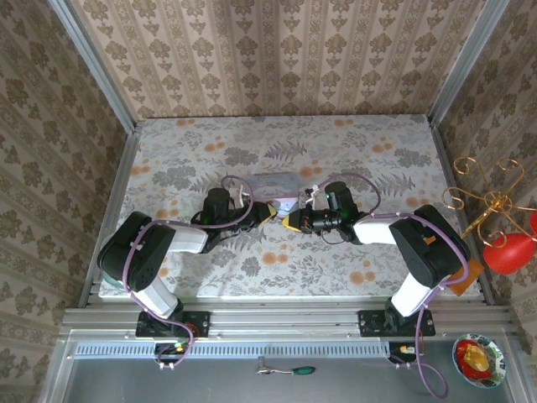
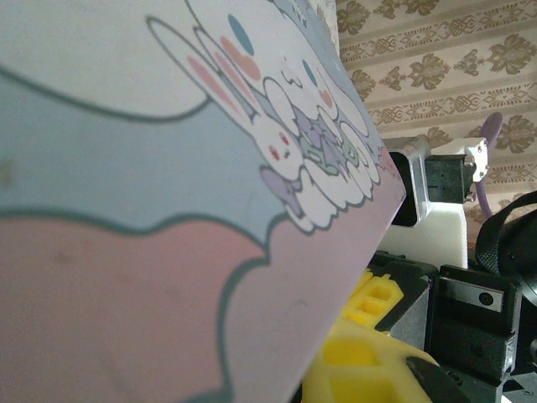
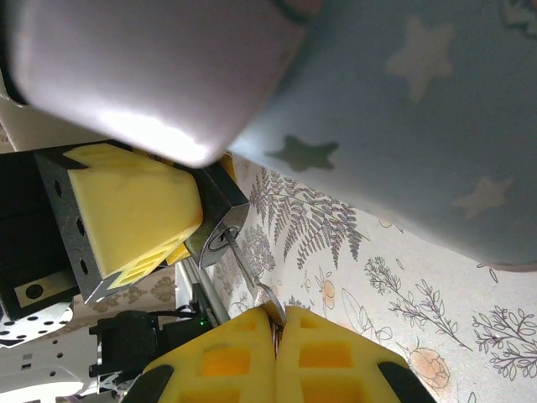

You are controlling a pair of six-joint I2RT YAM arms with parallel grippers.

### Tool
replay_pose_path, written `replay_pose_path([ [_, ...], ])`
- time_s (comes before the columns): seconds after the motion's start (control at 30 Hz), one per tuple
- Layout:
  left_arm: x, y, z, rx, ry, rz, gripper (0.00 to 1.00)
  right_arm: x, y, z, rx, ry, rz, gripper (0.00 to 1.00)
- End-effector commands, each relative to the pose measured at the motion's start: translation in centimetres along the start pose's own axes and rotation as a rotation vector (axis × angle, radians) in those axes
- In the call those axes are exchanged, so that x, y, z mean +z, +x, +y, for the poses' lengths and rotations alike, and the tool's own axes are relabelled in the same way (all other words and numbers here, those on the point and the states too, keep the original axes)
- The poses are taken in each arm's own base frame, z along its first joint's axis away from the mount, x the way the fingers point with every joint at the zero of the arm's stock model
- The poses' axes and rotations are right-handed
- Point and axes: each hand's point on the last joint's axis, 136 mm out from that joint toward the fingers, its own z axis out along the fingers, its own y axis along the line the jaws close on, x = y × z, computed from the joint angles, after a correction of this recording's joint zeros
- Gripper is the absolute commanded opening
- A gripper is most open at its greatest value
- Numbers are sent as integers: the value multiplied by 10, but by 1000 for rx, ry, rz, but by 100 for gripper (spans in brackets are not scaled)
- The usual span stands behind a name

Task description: Unlock a padlock with a key

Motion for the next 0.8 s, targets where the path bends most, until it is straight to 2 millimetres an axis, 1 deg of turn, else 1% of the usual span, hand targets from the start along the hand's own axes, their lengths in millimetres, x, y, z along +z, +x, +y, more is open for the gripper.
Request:
replay_pose_path([
  [0.0,-2,2,-21,61,81,47,6,-3,5,13,-55,-40,12,0],
  [0.2,-5,-1,-16,57,69,35,6,-4,5,19,-60,-56,12,0],
  [0.3,-5,-5,-16,52,67,23,5,-2,9,22,-62,-59,21,0],
  [0.43,-5,-8,-18,47,73,16,5,-2,13,15,-44,-39,19,0],
  [0.6,-7,-11,-16,41,68,1,5,-3,12,8,-16,-33,-6,0],
  [0.77,-10,-14,-15,36,67,-20,5,-11,8,4,20,-38,-26,0],
])
